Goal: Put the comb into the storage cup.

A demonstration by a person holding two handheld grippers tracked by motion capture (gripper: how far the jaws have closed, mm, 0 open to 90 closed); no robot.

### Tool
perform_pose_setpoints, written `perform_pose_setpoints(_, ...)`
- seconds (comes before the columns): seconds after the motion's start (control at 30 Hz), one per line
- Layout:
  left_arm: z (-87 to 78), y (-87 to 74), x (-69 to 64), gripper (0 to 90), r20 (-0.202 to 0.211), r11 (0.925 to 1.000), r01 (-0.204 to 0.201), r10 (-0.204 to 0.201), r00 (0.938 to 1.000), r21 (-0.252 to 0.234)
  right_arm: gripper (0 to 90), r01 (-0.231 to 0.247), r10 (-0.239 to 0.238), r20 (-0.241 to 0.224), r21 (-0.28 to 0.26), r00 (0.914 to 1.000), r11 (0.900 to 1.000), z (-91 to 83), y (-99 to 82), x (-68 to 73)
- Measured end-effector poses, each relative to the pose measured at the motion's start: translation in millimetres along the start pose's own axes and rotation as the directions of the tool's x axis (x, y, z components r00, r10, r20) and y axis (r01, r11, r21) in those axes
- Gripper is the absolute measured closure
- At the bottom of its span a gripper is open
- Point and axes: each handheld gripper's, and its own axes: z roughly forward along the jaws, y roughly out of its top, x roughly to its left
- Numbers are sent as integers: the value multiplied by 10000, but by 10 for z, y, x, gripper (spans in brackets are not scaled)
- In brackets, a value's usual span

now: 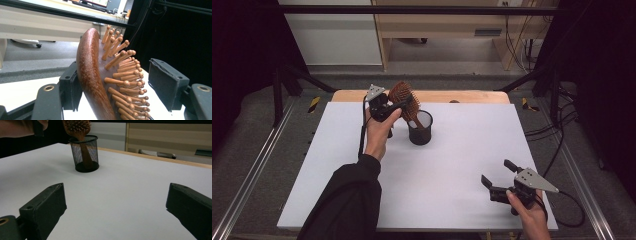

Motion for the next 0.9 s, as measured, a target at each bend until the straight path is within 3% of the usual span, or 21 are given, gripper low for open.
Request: perform_pose_setpoints(0.9,1,-8,45,268,-56,9997,186,-185,9998,126,32,-2,3,-71,42,10000,10000,5,-4,5)
